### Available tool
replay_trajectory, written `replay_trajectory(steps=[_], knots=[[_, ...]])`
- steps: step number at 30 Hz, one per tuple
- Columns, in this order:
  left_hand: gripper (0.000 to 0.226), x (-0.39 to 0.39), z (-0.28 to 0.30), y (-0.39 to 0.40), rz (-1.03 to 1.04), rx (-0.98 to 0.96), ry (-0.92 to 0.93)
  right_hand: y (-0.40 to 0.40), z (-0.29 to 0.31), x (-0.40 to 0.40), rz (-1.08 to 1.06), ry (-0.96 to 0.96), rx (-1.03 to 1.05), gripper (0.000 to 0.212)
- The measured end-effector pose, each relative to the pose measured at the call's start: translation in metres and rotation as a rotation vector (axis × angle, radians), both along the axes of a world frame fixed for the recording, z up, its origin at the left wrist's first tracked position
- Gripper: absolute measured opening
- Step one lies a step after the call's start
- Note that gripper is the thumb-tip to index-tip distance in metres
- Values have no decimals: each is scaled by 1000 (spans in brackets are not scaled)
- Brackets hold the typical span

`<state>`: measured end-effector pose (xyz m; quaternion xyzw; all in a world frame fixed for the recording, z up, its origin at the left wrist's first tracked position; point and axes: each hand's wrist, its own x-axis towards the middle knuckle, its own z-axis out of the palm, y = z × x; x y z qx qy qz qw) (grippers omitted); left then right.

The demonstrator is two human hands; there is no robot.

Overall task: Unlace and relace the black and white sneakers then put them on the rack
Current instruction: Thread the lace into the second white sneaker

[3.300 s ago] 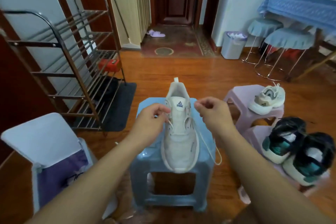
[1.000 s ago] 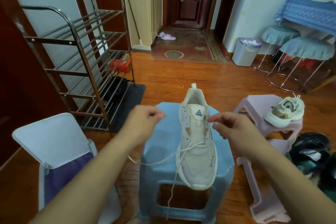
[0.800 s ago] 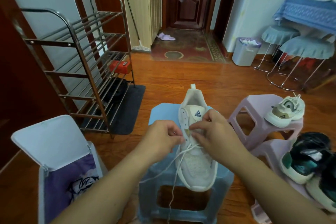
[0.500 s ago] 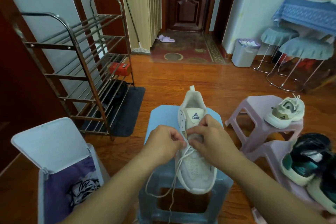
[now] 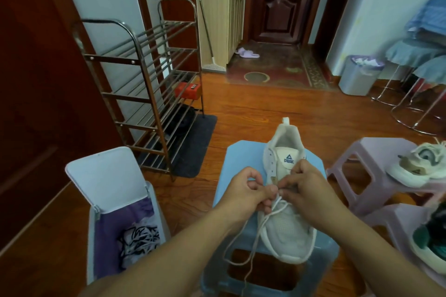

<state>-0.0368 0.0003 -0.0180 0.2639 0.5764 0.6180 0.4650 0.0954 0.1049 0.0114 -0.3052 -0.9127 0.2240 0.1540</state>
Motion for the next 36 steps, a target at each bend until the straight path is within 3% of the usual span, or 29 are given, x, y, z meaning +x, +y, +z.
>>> replay_trajectory(steps=[2,5,6,8,11,13,15,17,18,19,20,23,25,27,32,34,36], knots=[[29,-2,1,-1,-29,22,176,-2,-1,0,-6,-9,6,10],[32,-9,6,-3,-160,51,767,-6,-10,4,8,-11,148,6],[29,-10,8,-3,-205,63,873,-11,-11,5,19,-7,197,5],[22,-8,12,-4,-251,63,954,-18,-11,7,30,0,199,9],[14,-10,15,-3,-258,27,1068,8,17,30,-273,95,-157,16],[8,-14,13,-1,-244,26,1127,49,37,70,-617,415,-482,8],[3,-14,11,1,-256,28,1157,80,43,114,-861,991,-952,22],[12,-14,10,4,-308,36,1170,92,29,134,-856,1472,-1386,26],[17,-17,11,4,-338,33,1158,92,28,128,-803,1477,-1480,22],[22,-18,12,6,-377,32,1145,86,35,116,-723,1325,-1471,22],[25,-21,13,6,-405,26,1138,77,39,101,-640,1086,-1323,25],[24,-21,17,4,-445,13,1101,39,44,58,-311,331,-402,20],[18,-17,19,4,-436,0,1072,19,27,42,-50,-34,-12,27],[5,-17,21,5,-426,-15,1067,7,19,34,27,-102,27,27],[20,-20,26,4,-434,-41,1045,0,12,25,55,-167,232,10],[20,-20,27,4,-430,-52,1065,6,12,33,-72,-151,207,7],[23,-21,28,3,-431,-62,1094,32,18,58,-410,-129,151,6]])
